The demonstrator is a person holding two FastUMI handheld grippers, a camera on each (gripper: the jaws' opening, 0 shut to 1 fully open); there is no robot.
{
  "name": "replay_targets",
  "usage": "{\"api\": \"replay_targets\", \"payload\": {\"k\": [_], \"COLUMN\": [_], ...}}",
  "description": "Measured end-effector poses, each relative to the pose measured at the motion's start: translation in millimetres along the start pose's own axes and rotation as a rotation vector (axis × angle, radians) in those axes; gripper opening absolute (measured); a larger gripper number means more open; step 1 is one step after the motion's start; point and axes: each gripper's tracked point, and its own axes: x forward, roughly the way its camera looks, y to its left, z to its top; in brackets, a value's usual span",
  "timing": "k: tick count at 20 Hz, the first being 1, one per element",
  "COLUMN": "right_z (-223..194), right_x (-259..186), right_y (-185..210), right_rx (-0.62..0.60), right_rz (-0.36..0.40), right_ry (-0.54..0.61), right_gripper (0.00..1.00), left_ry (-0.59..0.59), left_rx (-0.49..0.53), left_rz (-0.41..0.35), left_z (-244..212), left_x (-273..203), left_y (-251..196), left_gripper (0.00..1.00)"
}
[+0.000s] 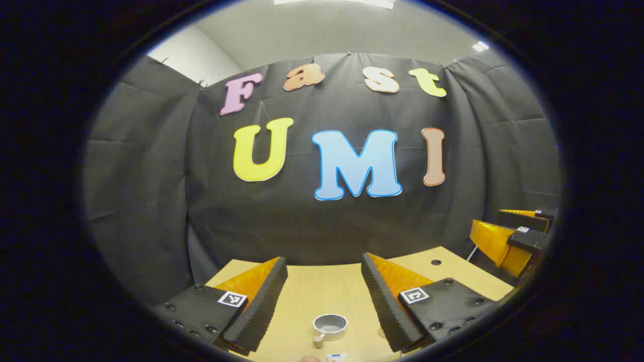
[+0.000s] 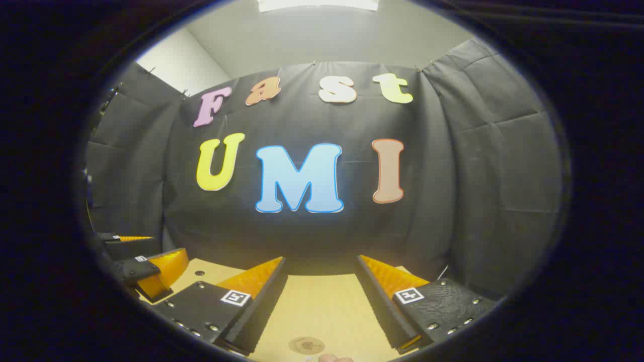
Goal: Put the toothbrush and toothpaste on the desktop into the cup, then pick up the cup and place it on the coaster on the desktop.
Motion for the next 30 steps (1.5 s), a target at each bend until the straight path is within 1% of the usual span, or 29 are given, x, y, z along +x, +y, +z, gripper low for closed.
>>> {"api": "replay_targets", "payload": {"k": [3,4,6,14,15,16,20,21,22,24,26,30], "right_z": [-4.1,-3.4,-4.3,-8.4,-11.6,-15.1,-37.6,-42.6,-45.8,-61.1,-85.3,-135.3], "right_x": [-0.5,-0.6,0.0,3.4,4.6,6.9,22.1,24.3,27.3,32.5,27.7,17.4], "right_y": [1.1,1.5,2.8,2.8,3.4,3.4,7.4,5.9,3.8,1.0,3.5,3.0], "right_rx": [0.014,0.012,0.009,0.006,0.005,0.002,-0.008,0.002,0.011,0.019,0.007,-0.036], "right_rz": [-0.001,0.000,0.009,0.039,0.042,0.042,0.051,0.054,0.055,0.051,0.047,0.058], "right_ry": [0.009,0.010,0.010,0.015,0.024,0.041,0.147,0.172,0.192,0.228,0.281,0.436], "right_gripper": [0.89,0.88,0.89,0.89,0.89,0.89,0.89,0.89,0.89,0.89,0.89,0.89], "left_ry": [0.000,0.000,0.001,-0.001,0.008,0.019,0.104,0.126,0.149,0.212,0.274,0.404], "left_rx": [-0.001,-0.001,-0.002,-0.002,-0.003,-0.005,-0.026,-0.032,-0.034,-0.029,-0.019,-0.018], "left_rz": [0.011,0.013,0.010,0.004,0.001,0.001,-0.013,-0.018,-0.023,-0.039,-0.047,-0.071], "left_z": [-0.1,-1.0,-1.3,-3.3,-4.8,-7.5,-32.6,-44.2,-56.0,-78.0,-100.1,-153.4], "left_x": [-1.4,-1.9,-1.6,-3.0,-1.7,0.3,14.2,12.5,12.0,10.5,9.0,-0.8], "left_y": [-0.1,-0.5,-1.1,-0.3,0.9,2.5,3.4,1.2,-1.0,-4.8,-7.7,-13.6], "left_gripper": [0.96,0.95,0.96,0.96,0.95,0.96,0.96,0.93,0.96,0.96,0.96,0.95]}}
